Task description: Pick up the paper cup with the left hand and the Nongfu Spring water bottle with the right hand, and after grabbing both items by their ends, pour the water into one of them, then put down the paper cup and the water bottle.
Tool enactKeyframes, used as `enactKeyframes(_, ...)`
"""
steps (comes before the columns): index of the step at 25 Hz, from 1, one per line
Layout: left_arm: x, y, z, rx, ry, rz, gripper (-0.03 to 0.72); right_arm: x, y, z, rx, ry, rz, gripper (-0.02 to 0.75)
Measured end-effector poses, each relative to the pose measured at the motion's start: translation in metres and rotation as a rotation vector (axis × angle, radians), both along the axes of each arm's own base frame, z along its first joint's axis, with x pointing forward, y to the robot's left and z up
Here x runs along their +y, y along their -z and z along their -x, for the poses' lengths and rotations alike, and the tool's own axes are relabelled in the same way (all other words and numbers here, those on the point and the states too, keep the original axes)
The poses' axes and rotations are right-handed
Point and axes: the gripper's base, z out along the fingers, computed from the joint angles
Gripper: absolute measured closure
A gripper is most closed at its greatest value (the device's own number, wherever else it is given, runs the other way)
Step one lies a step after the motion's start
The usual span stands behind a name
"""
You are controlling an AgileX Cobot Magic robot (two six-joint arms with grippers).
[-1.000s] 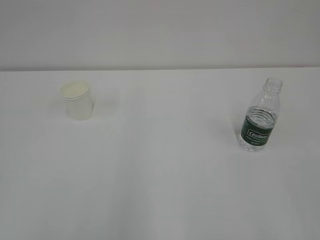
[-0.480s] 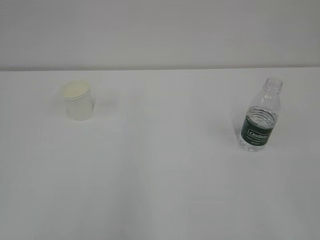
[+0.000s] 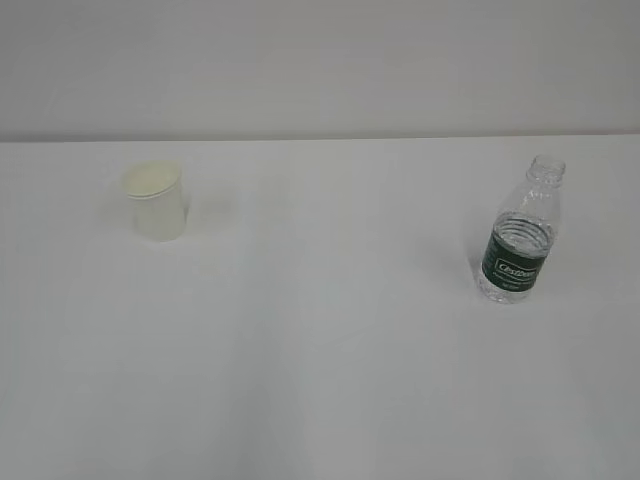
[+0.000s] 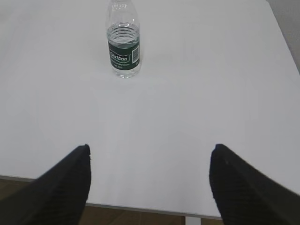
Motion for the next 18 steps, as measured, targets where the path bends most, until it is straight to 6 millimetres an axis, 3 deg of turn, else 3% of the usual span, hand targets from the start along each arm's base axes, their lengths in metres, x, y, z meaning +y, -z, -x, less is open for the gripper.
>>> enactKeyframes(12, 0.0009, -0.0009, -0.0002, -0.004, -0.007, -0.01, 0.222, 0.0001, -0.0011, -0.0007, -0.014, -0.002, 0.001, 0.152)
enactKeyframes(18, 0.0003, -0.0012, -0.0098, 0.054, -0.005, -0.011, 0.223, 0.001, -0.0011, -0.0015, -0.007, -0.009, -0.004, 0.151)
